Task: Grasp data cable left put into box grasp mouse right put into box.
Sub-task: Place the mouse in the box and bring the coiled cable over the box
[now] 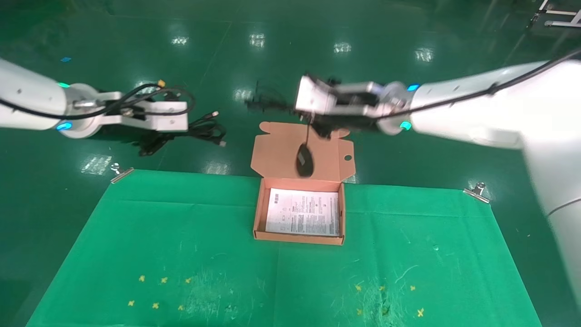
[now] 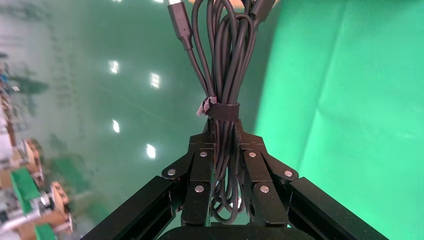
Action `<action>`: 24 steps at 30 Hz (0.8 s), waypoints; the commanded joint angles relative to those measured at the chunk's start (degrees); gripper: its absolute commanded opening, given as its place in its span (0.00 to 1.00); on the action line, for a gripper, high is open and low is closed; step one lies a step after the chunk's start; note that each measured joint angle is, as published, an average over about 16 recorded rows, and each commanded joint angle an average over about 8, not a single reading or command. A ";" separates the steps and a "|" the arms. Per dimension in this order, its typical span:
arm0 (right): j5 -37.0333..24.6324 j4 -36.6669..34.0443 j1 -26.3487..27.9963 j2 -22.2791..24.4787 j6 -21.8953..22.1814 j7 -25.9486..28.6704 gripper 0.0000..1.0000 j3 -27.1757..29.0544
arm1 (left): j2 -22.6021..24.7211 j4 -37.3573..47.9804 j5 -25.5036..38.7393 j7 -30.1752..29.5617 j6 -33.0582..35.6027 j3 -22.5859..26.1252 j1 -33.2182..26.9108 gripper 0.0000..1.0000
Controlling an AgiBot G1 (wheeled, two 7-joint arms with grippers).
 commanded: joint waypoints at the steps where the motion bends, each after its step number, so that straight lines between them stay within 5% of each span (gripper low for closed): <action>1: -0.37 -0.80 -0.65 -0.62 -0.10 -0.17 0.00 -0.53 | -1.04 -1.37 0.92 -1.81 1.09 0.29 0.30 0.00; 12: 2.21 -1.21 -2.76 -1.82 2.55 -0.30 0.00 -6.89 | -6.07 -10.68 6.77 -12.38 7.65 1.39 1.09 0.00; 24: 8.63 -2.42 -4.59 -2.11 6.66 6.46 0.00 -15.19 | -6.93 -13.98 8.04 -15.12 8.63 1.50 1.69 0.00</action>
